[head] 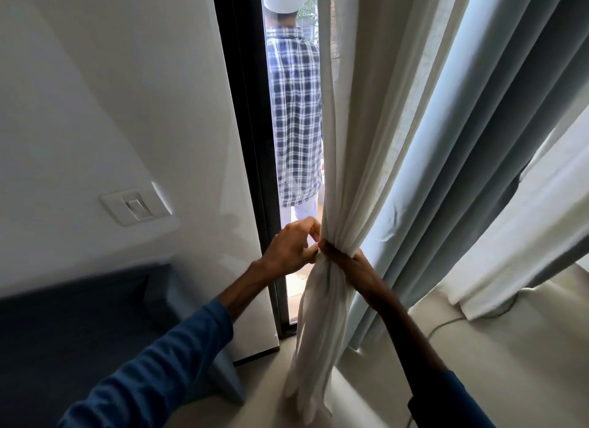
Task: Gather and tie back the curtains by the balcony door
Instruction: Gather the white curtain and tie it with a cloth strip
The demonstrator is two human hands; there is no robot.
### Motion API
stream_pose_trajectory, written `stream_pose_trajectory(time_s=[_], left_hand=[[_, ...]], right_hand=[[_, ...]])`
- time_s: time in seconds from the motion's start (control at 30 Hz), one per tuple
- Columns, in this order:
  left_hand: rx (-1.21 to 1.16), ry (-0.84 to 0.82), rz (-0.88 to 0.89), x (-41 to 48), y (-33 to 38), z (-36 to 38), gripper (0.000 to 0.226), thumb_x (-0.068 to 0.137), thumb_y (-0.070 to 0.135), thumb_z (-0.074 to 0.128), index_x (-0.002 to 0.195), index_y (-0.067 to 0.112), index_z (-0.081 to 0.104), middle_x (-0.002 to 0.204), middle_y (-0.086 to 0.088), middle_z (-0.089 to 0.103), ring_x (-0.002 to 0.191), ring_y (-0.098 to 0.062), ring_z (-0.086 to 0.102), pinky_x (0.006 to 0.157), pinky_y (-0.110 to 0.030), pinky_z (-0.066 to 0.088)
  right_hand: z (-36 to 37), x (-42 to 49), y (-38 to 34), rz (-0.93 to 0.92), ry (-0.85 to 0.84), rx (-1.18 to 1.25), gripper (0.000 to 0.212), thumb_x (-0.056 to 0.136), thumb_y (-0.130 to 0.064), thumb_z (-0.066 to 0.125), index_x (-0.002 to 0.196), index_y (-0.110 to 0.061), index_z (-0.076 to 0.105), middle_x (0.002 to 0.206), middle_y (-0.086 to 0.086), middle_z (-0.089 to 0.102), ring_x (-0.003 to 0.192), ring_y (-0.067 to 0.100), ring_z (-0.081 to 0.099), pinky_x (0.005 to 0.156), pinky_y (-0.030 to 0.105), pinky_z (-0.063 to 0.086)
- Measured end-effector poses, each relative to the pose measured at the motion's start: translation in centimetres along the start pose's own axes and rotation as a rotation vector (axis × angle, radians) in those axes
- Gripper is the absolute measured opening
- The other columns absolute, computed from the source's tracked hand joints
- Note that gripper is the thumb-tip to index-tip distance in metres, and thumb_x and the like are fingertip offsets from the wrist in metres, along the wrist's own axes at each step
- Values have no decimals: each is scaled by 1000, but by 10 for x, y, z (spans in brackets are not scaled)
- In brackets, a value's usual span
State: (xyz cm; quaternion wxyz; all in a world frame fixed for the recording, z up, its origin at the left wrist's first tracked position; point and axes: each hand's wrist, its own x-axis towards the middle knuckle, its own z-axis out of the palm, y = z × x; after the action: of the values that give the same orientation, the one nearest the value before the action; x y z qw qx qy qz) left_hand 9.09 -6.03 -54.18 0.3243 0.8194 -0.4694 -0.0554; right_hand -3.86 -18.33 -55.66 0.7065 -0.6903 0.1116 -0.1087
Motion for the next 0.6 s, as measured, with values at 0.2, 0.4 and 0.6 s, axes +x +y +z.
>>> stream_pose_trajectory(time_s=[0.2, 0.4, 0.6], left_hand=[[-334, -195, -48, -4, 10, 3, 27, 76, -15, 50, 94, -5, 68, 93, -16, 71, 89, -16, 69, 76, -45, 59], [-542, -278, -137, -13, 13, 22, 58, 72, 8, 84, 125, 6, 62, 116, -9, 71, 108, -22, 68, 94, -41, 57], [-399, -68, -134, -12, 18, 40, 38, 77, 16, 85, 111, 6, 70, 103, -6, 74, 97, -18, 71, 86, -41, 58]], right_hand=[[-2, 2, 8, 38, 75, 50, 37, 85, -38, 77, 115, -17, 74, 111, 6, 76, 107, 21, 72, 95, 40, 56], [-8, 2, 7, 92, 78, 161, 39, 73, -37, 82, 106, -18, 76, 102, 9, 79, 99, 27, 75, 87, 37, 58], [-13, 5, 6, 100, 55, 154, 41, 67, -46, 89, 91, -14, 79, 94, 13, 76, 96, 23, 72, 96, 39, 55]])
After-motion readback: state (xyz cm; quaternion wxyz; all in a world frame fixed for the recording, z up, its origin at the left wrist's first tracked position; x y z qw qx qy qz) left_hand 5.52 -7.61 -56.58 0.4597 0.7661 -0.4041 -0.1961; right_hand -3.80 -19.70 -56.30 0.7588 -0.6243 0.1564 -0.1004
